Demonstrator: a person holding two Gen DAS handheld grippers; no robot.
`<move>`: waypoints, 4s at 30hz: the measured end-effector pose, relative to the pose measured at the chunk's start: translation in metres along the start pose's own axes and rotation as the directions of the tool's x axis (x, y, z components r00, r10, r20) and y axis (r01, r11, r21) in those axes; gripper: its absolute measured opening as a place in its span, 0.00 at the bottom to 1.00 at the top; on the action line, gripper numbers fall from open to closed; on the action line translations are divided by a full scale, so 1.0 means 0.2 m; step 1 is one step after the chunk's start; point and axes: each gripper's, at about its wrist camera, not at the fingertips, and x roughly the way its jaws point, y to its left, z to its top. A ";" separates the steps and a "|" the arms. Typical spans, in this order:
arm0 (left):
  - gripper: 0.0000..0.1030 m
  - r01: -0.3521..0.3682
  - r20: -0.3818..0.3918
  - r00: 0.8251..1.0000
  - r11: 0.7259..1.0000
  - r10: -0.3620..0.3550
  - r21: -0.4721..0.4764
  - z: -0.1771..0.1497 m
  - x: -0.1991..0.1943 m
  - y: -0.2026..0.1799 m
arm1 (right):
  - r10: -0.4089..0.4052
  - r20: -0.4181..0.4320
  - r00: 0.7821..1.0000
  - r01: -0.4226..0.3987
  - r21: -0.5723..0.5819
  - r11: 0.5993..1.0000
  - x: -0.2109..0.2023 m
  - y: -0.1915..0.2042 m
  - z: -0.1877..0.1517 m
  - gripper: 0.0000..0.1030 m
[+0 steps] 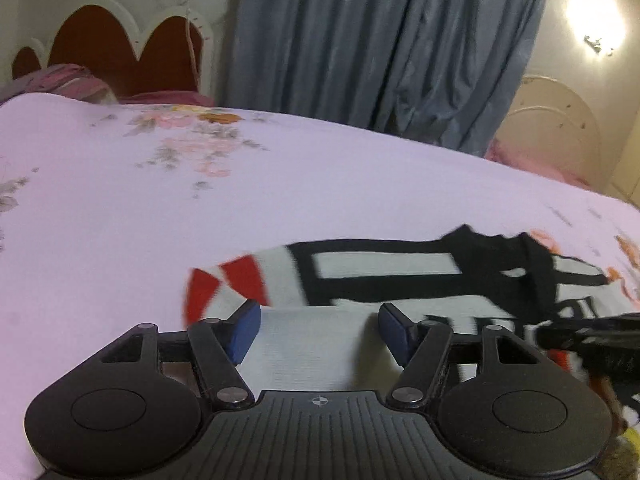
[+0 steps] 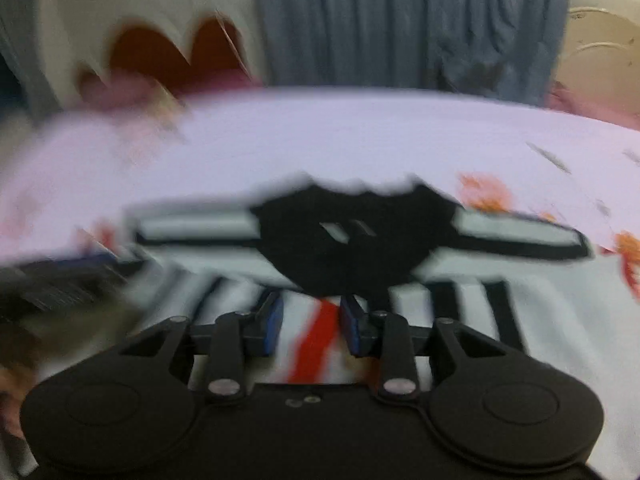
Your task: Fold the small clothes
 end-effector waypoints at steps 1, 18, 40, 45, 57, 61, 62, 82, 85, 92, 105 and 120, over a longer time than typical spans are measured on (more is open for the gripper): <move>0.63 -0.006 -0.001 1.000 1.000 0.006 0.015 -0.01 0.00 -0.01 | -0.032 -0.006 0.999 0.032 0.024 0.999 0.00 -0.02 0.00 0.29; 0.64 -0.069 0.002 0.998 0.986 0.070 0.153 -0.25 -0.28 -0.31 | 0.007 0.028 1.000 -0.006 -0.017 1.000 -0.12 0.01 -0.14 0.33; 0.64 -0.070 -0.043 0.996 0.990 0.075 0.119 -0.38 -0.45 -0.39 | 0.073 0.036 0.997 -0.071 -0.064 0.995 -0.31 0.00 -0.32 0.35; 0.64 -0.054 -0.038 0.997 0.989 0.060 0.138 -0.39 -0.46 -0.38 | -0.033 0.042 0.999 0.033 0.004 0.999 -0.34 -0.15 -0.31 0.34; 0.66 -0.079 -0.007 0.997 0.982 0.081 0.169 -0.41 -0.48 -0.40 | -0.062 0.061 0.996 0.061 0.022 0.998 -0.32 -0.23 -0.36 0.36; 0.66 -0.085 0.001 0.996 0.987 0.086 0.136 -0.41 -0.54 -0.38 | -0.081 0.063 0.995 0.080 0.011 0.997 -0.40 -0.25 -0.36 0.37; 0.66 -0.090 -0.020 0.995 0.984 0.094 0.156 -0.43 -0.52 -0.38 | -0.088 0.040 0.995 0.087 0.018 0.996 -0.38 -0.27 -0.37 0.37; 0.96 -0.185 0.003 0.982 0.967 0.187 0.174 -0.70 -1.02 -0.41 | 0.036 0.023 0.999 -0.040 0.208 0.977 -0.91 -0.64 -0.76 0.56; 0.96 -0.172 -0.006 0.984 0.971 0.175 0.166 -0.79 -1.14 -0.38 | 0.063 0.013 0.998 -0.065 0.238 0.969 -1.01 -0.70 -0.88 0.56; 0.63 -0.105 -0.085 0.991 0.994 0.105 0.000 -1.03 -1.38 -0.18 | 0.132 -0.004 0.991 -0.120 0.374 0.920 -1.21 -0.86 -1.19 0.56; 0.63 0.137 -0.098 0.979 0.931 -0.179 -0.339 -1.34 -1.54 0.04 | 0.372 0.008 0.928 -0.334 0.458 0.824 -1.34 -0.80 -1.51 0.51; 0.52 0.343 -0.077 0.912 0.851 -0.404 -0.398 -1.36 -1.40 0.02 | 0.488 0.042 0.872 -0.434 0.528 0.730 -1.23 -0.84 -1.53 0.25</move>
